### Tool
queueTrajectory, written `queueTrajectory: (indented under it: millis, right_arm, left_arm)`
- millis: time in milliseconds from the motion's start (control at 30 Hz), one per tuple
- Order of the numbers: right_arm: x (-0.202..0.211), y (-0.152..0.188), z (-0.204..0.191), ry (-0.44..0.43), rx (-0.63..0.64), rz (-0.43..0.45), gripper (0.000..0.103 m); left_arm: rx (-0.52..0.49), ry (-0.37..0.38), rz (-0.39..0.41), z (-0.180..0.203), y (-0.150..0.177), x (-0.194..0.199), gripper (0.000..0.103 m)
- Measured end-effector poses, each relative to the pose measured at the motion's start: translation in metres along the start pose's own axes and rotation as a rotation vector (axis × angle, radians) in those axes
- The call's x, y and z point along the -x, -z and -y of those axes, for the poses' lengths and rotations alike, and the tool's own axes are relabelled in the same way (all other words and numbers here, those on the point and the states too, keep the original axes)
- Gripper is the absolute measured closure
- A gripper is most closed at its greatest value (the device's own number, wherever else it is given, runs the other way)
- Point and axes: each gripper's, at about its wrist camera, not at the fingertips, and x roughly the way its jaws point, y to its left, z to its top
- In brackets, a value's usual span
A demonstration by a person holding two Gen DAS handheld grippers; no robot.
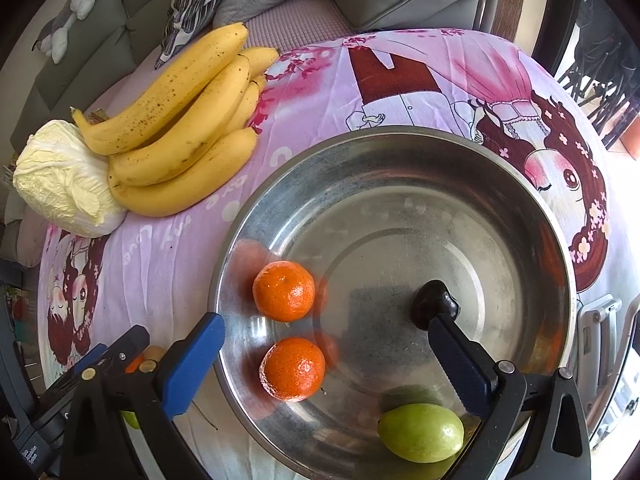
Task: Organize fruits
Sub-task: 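Withdraw both tools from the bowl toward the remaining fruits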
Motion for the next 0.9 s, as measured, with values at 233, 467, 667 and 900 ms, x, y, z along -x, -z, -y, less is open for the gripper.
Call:
queueTrajectory:
  millis: [233,467,667,900]
  right_arm:
    - [0.005,0.004,-0.020,-0.033,0.031,0.041,0.000]
    - [0.000,0.023,-0.042,-0.124,0.066,0.067,0.000]
    - [0.003,0.035,-0.064,-0.134,0.142,0.109,0.000]
    - [0.003,0.051,-0.083,-0.156,0.212,0.106,0.000]
  left_arm:
    - [0.015,0.032,0.025,-0.017,0.001,0.009,0.008]
    - [0.058,0.064,0.034,-0.047,0.010,0.022,0.008]
    - [0.132,0.074,0.038,-0.083,0.016,0.029,0.008]
    - [0.193,0.072,0.060,-0.119,0.029,0.033,0.008]
